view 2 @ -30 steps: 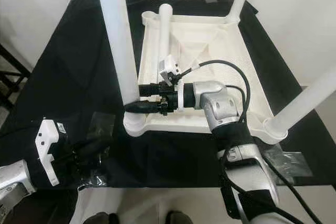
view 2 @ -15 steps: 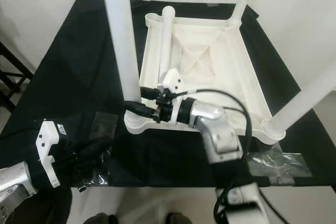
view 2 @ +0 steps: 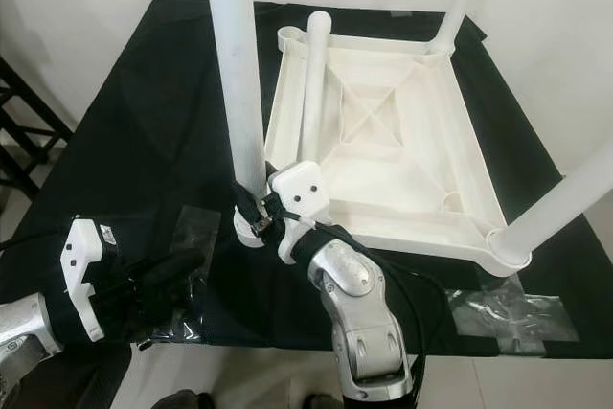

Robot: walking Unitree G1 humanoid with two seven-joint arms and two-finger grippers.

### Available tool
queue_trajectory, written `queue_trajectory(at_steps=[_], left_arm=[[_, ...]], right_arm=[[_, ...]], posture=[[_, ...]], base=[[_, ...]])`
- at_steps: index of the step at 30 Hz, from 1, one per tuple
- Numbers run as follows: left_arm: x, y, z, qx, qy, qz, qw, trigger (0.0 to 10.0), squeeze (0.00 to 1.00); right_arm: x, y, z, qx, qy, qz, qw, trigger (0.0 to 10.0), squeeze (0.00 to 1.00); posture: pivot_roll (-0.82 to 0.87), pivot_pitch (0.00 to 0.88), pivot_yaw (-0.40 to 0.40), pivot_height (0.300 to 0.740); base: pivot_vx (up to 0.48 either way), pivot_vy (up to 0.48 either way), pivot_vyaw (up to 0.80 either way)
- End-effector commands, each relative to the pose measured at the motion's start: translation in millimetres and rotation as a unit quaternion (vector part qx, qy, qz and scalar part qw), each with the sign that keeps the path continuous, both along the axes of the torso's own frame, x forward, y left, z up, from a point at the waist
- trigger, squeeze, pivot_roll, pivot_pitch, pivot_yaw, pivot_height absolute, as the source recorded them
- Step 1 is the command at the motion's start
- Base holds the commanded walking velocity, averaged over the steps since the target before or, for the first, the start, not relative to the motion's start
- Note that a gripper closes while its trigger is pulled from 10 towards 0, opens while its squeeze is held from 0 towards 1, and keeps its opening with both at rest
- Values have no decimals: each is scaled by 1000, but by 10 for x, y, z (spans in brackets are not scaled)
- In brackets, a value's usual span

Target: Building children table

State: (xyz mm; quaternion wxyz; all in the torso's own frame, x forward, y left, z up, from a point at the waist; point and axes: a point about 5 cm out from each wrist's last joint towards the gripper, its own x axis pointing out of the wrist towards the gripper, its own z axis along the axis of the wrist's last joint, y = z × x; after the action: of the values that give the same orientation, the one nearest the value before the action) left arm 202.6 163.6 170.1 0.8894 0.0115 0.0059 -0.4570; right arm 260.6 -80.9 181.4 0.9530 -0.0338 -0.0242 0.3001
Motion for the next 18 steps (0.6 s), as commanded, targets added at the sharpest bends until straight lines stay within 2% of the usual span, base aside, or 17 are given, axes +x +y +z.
queue_trajectory(at_steps=[1,2,3,4,5,6,7,9,10,11,12,14,16,17,18], left_arm=[[-22,33,-10,4,6,3,1000,10000,0],[-23,30,-9,4,7,1,1000,10000,0],[-23,30,-9,4,7,1,1000,10000,0],[-22,26,-9,4,8,0,1000,10000,0],[-20,20,-10,3,8,-1,1000,10000,0],[-20,20,-10,3,8,-1,1000,10000,0],[-17,13,-12,3,8,-1,1000,10000,0],[-17,13,-12,3,8,-1,1000,10000,0],[-12,5,-12,2,8,-1,1000,10000,0],[-9,0,-16,2,7,-1,1000,10000,0],[-5,-3,-17,2,7,-1,1000,10000,0],[-5,-3,-17,2,7,-1,1000,10000,0],[0,-9,-25,1,6,0,1000,10000,0],[2,-13,-27,1,6,0,1000,10000,0],[2,-13,-27,1,6,0,1000,10000,0]], right_arm=[[32,-212,-301,-36,75,-64,994,10000,0],[66,-171,-235,-15,68,-24,997,10000,608],[66,-171,-235,-15,68,-24,997,10000,608],[103,-134,-160,10,60,21,998,10000,1000],[104,-84,-20,48,50,85,994,10000,1000],[104,-84,-20,48,50,85,994,10000,1000],[126,-91,96,71,36,148,986,10000,1000],[126,-91,96,71,36,148,986,10000,1000],[167,-134,158,62,23,204,977,10000,290],[206,-190,171,37,17,260,965,10000,0],[265,-250,144,5,20,297,955,10000,0],[265,-250,144,5,20,297,955,10000,0],[396,-304,96,-25,31,337,941,10000,0],[485,-301,97,-28,33,341,939,10000,0],[485,-301,97,-28,33,341,939,10000,0]], posture=[[99,195,-39,740],[100,193,-32,740],[100,193,-32,740],[100,192,-33,740],[100,188,-33,740],[100,188,-33,740],[102,183,-30,740],[102,183,-30,740],[113,181,-32,740],[114,179,-33,740],[113,176,-32,740],[113,176,-32,740],[116,169,-31,740],[120,166,-30,740],[120,166,-30,740]], base=[[0,0,0],[0,0,0],[0,0,0],[0,0,0],[0,0,0],[0,0,0],[0,0,0],[0,0,0],[0,0,0],[0,0,0],[0,0,0],[0,0,0],[0,0,0],[0,0,0],[0,0,0]])
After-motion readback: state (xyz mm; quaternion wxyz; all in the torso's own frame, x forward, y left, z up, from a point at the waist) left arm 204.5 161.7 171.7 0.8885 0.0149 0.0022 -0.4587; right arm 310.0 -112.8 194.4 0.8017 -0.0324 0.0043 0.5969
